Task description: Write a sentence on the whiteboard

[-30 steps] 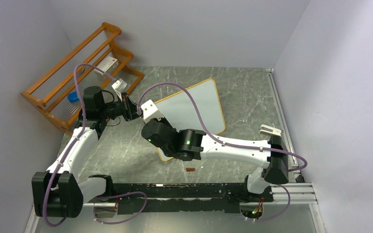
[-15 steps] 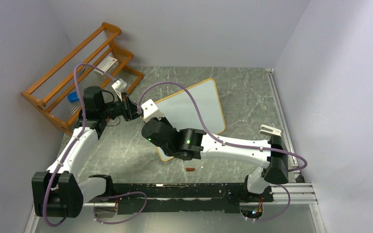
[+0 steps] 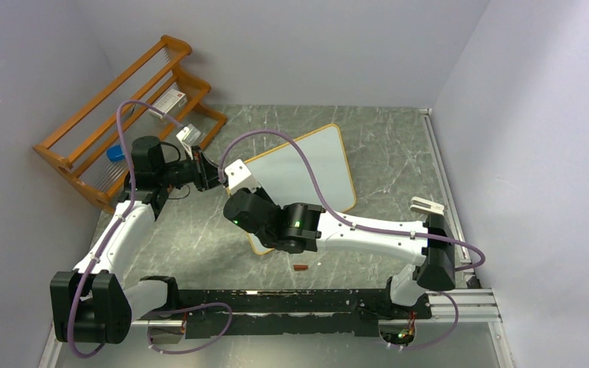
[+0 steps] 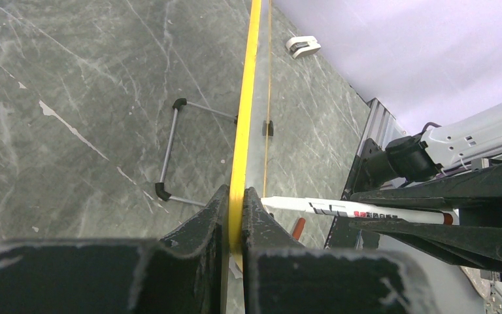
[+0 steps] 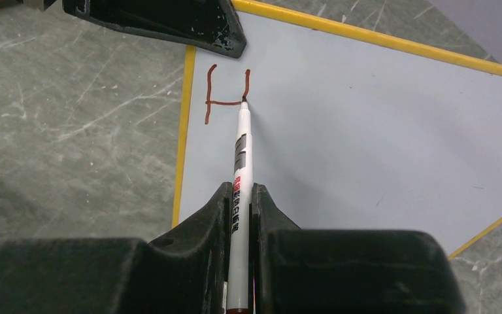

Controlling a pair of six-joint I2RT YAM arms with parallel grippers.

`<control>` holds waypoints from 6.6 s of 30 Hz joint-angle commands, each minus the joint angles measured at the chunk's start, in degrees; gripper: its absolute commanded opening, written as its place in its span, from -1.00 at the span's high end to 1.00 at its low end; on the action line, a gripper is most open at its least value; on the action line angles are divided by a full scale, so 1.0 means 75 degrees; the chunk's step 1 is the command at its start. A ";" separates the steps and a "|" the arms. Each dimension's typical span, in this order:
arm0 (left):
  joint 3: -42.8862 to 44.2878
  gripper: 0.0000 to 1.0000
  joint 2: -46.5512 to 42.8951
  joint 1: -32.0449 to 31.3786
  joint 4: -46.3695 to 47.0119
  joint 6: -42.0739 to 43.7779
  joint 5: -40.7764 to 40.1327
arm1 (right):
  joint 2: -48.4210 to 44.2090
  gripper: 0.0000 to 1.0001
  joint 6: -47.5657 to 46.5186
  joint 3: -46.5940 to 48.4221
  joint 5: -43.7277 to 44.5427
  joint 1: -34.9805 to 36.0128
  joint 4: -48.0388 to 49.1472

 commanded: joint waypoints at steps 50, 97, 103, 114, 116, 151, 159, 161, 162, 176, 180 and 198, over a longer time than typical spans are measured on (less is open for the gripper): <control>-0.0152 0.90 0.0141 -0.0036 -0.0259 0.0231 -0.0027 | -0.0642 1.00 0.0385 -0.0495 0.0179 0.0156 -0.0042; -0.0158 0.90 0.0194 -0.0050 -0.0228 0.0218 -0.0005 | -0.0246 1.00 0.0308 -0.0464 -0.0067 -0.0097 -0.0019; -0.0164 0.90 0.0187 -0.0050 -0.0247 0.0224 -0.0028 | -0.0293 1.00 0.0401 -0.0527 -0.0099 -0.0093 -0.0199; -0.0152 0.90 0.0217 -0.0050 -0.0259 0.0243 -0.0029 | -0.0329 1.00 0.0507 -0.0658 -0.0086 -0.0107 -0.0380; -0.0152 0.90 0.0213 -0.0056 -0.0270 0.0240 -0.0035 | -0.0352 1.00 0.0506 -0.0691 -0.0015 -0.0091 -0.0375; -0.0129 0.90 0.0269 -0.0086 -0.0306 0.0278 -0.0023 | -0.0432 1.00 0.0222 -0.0659 0.0652 -0.0123 0.0277; -0.0129 0.90 0.0286 -0.0093 -0.0294 0.0269 -0.0015 | -0.0368 1.00 0.0177 -0.0571 0.0505 -0.0123 0.0347; -0.0123 0.90 0.0280 -0.0090 -0.0302 0.0264 -0.0028 | -0.0368 1.00 0.0148 -0.0581 0.0456 -0.0123 0.0416; -0.0118 0.90 0.0284 -0.0096 -0.0320 0.0283 -0.0025 | -0.0367 1.00 0.0149 -0.0569 0.0424 -0.0123 0.0418; -0.0117 0.90 0.0267 -0.0097 -0.0341 0.0300 -0.0048 | -0.0375 1.00 0.0144 -0.0525 0.0127 -0.0123 0.0358; -0.0117 0.90 0.0269 -0.0097 -0.0342 0.0296 -0.0053 | -0.0382 1.00 0.0138 -0.0531 0.0063 -0.0119 0.0415; -0.0095 0.90 0.0275 -0.0097 -0.0419 0.0345 -0.0123 | -0.0725 1.00 0.0257 -0.0836 0.0570 -0.0140 0.0208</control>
